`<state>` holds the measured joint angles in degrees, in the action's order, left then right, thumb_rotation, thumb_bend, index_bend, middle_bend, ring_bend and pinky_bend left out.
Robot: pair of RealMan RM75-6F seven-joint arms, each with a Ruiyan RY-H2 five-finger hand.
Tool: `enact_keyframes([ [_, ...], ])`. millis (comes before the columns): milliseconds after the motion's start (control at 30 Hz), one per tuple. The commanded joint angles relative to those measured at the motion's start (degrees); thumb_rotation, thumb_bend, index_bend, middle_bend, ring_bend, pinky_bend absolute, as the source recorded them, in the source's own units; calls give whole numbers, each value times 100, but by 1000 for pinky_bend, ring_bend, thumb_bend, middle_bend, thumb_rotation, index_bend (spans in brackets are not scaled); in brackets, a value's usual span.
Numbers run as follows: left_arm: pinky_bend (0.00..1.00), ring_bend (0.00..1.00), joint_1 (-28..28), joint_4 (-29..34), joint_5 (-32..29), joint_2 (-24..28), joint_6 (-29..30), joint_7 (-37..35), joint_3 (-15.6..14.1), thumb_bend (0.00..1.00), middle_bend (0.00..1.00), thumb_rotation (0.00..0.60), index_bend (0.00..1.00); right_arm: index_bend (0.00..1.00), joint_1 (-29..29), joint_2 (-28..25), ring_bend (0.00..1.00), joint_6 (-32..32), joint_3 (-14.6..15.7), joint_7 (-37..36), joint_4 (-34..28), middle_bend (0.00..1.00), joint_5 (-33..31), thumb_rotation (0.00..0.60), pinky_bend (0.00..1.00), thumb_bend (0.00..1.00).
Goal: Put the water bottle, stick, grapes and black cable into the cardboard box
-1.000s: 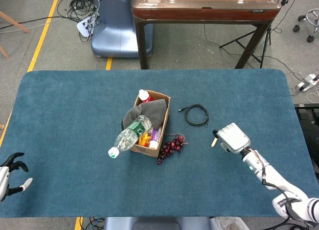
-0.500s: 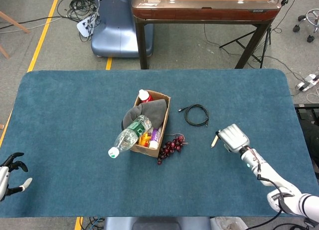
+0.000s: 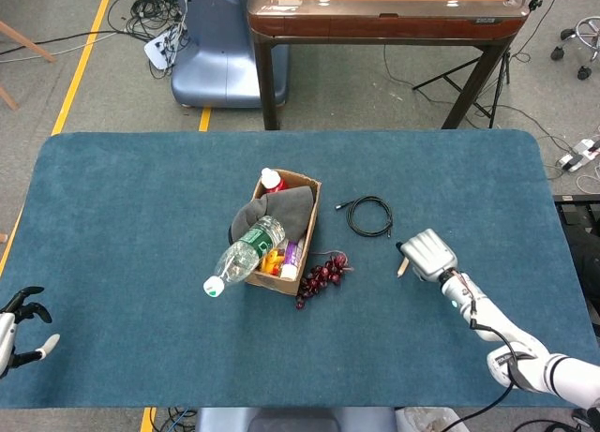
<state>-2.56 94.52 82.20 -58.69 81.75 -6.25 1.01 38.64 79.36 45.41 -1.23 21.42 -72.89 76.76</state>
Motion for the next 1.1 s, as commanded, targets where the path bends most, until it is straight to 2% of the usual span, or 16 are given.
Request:
enact_keyframes([
  [33,666,401,3,5,-2,5,5,-2,2,194,201,600,526,398,39,15,1000,-68,1,22,-4,1000,-27,600,1000,332],
  [433,666,401,10,20,4,10,15,24,-1,194,201,600,525,393,72,4,1000,-134,107,9,18,1000,33,600,1000,332],
  [1100,666,401,26,36,23,20,45,17,-2,193,201,600,525,393,165,340,1000,-208,103,98,376,1000,-5,600,1000,332],
])
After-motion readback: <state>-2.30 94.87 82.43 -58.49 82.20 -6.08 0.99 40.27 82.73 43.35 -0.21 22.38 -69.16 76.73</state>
